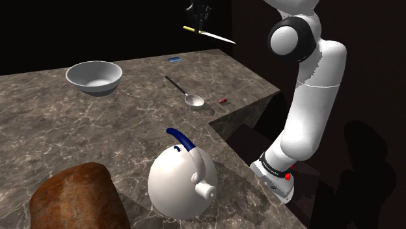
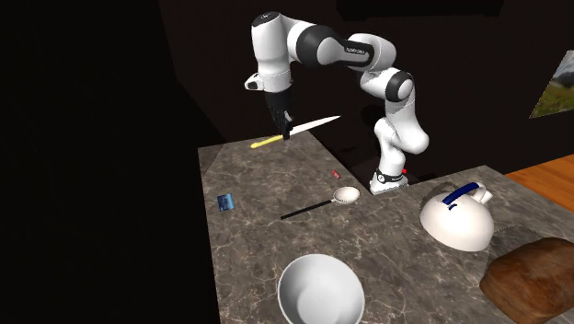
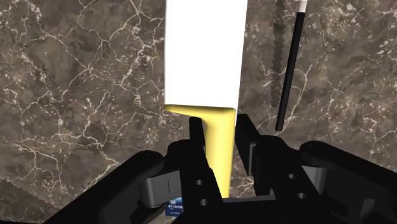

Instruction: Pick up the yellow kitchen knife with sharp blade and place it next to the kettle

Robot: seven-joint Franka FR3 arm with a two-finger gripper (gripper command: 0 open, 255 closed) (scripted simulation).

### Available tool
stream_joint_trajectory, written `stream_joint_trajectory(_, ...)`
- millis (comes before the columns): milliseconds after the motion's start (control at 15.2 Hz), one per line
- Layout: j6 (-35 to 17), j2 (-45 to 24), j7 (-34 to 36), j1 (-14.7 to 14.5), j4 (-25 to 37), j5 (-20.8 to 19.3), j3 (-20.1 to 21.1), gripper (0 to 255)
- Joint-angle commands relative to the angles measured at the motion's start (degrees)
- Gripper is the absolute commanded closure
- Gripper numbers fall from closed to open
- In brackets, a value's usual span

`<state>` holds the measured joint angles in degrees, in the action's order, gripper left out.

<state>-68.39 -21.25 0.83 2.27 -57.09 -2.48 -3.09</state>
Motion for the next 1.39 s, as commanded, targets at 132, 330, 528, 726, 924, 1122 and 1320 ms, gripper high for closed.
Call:
stream_joint_trajectory(132,-0.69,4.76,1.78,-1.33,-5.55,-0.08,0.51,255)
stream_joint_trajectory(330,-3.58,12.25,4.70,-3.15,-16.06,-0.03,1.51,255)
stream_joint_trajectory(528,-5.35,18.49,7.69,-4.76,-24.18,0.29,2.76,255)
stream_joint_trajectory(726,-6.42,23.95,10.76,-6.22,-30.82,0.88,4.22,255)
stream_joint_trajectory(924,-7.02,28.84,13.90,-7.65,-36.38,1.76,5.82,255)
stream_joint_trajectory(1122,-7.28,33.25,17.11,-9.02,-41.06,2.92,7.60,255)
stream_joint_trajectory(1320,-7.28,37.23,20.41,-10.38,-44.98,4.36,9.53,255)
